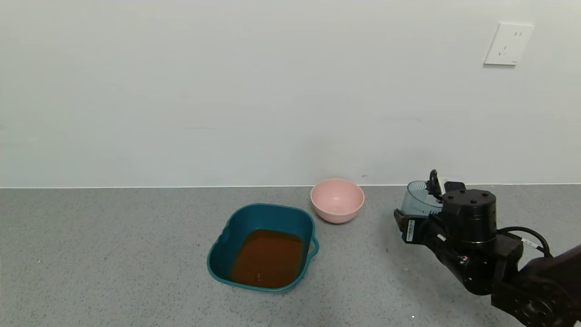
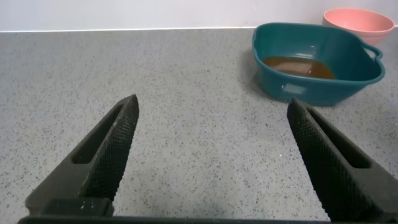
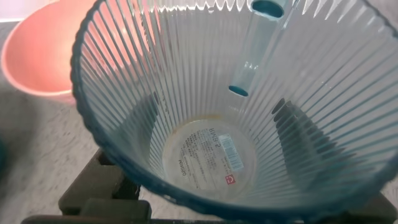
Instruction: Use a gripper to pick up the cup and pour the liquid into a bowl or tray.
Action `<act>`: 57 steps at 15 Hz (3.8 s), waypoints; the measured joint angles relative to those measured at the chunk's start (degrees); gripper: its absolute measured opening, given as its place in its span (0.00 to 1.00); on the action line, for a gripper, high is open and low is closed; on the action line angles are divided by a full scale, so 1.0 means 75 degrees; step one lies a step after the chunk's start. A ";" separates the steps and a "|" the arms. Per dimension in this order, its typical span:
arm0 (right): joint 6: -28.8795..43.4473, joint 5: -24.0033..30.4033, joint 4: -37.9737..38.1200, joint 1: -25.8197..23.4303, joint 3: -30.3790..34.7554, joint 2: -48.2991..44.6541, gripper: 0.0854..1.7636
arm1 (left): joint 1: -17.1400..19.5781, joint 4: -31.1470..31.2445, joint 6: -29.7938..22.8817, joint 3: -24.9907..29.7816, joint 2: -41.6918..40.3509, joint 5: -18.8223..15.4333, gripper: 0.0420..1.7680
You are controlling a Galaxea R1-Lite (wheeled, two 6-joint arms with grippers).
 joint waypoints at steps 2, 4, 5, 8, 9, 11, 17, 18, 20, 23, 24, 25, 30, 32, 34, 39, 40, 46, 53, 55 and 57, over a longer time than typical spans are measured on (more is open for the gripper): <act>-0.0414 0.0301 -0.0761 -0.0346 -0.0049 0.0517 0.75 | 0.0000 -0.0003 0.0000 0.0000 0.0000 0.0000 0.97; -0.0735 0.0458 -0.1136 -0.0611 -0.0213 0.1009 0.75 | 0.0000 0.0000 0.0000 0.0000 0.0000 0.0000 0.97; -0.0775 0.0484 -0.1209 -0.0725 -0.0358 0.1239 0.75 | 0.0003 -0.0003 0.0000 0.0000 0.0000 0.0000 0.97; -0.0787 0.0673 -0.1235 -0.0894 -0.0644 0.1749 0.75 | 0.0000 0.0000 0.0000 0.0000 0.0000 0.0000 0.97; -0.0790 0.0743 -0.1242 -0.0923 -0.0725 0.1889 0.75 | 0.0000 0.0003 0.0000 0.0000 0.0000 0.0000 0.97; -0.0793 0.0753 -0.1242 -0.0956 -0.0860 0.2105 0.75 | 0.0000 0.0000 0.0000 0.0000 0.0000 0.0000 0.97; -0.0808 0.0753 -0.1279 -0.0961 -0.0985 0.2462 0.75 | 0.0000 0.0000 0.0000 0.0000 0.0000 0.0000 0.97; -0.0813 0.0749 -0.1276 -0.0961 -0.0992 0.2495 0.75 | 0.0000 0.0000 0.0000 0.0000 0.0000 0.0000 0.97; -0.0808 0.0746 -0.1279 -0.0961 -0.0993 0.2539 0.75 | 0.0003 0.0000 0.0000 0.0000 0.0000 0.0000 0.97; -0.0808 0.0756 -0.1282 -0.0961 -0.0993 0.2554 0.75 | 0.0000 -0.0003 0.0000 0.0000 0.0000 -0.0003 0.97; -0.0805 0.0756 -0.1282 -0.0956 -0.0992 0.2554 0.75 | 0.0000 0.0000 0.0000 0.0000 0.0000 0.0000 0.97; -0.0805 0.0756 -0.1282 -0.0952 -0.0985 0.2550 0.77 | 0.0000 0.0000 0.0000 0.0000 0.0000 0.0000 0.97; -0.0805 0.0761 -0.1279 -0.0918 -0.0941 0.2531 0.87 | 0.0003 0.0000 0.0000 0.0000 0.0000 0.0000 0.97; -0.0801 0.0761 -0.1261 -0.0900 -0.0915 0.2498 0.89 | 0.0000 0.0003 0.0000 0.0000 0.0000 0.0000 0.97; -0.0798 0.0769 -0.1229 -0.0883 -0.0897 0.2425 0.91 | 0.0007 -0.0003 0.0000 0.0000 0.0000 0.0000 0.97; -0.0793 0.0956 -0.0912 -0.0874 -0.0679 0.1998 0.94 | 0.0000 0.0003 0.0000 0.0000 0.0000 0.0000 0.97; -0.0795 0.1018 -0.0623 -0.0868 -0.0600 0.1793 0.94 | 0.0000 0.0000 0.0000 0.0000 0.0000 0.0000 0.97; -0.0790 0.1364 0.1477 -0.0658 -0.0023 -0.0364 0.95 | 0.0000 -0.0003 0.0000 0.0000 0.0000 0.0000 0.97; -0.0790 0.1422 0.5383 -0.0172 -0.0143 -0.4315 0.96 | 0.0003 0.0000 0.0000 0.0000 0.0000 0.0000 0.97; -0.0787 0.1414 0.6203 -0.0122 -0.0210 -0.5403 0.96 | 0.0003 0.0000 0.0000 0.0000 0.0000 0.0000 0.97; -0.0787 0.1390 0.7098 -0.0102 -0.0218 -0.6507 0.96 | 0.0003 -0.0003 0.0000 0.0000 0.0000 0.0000 0.97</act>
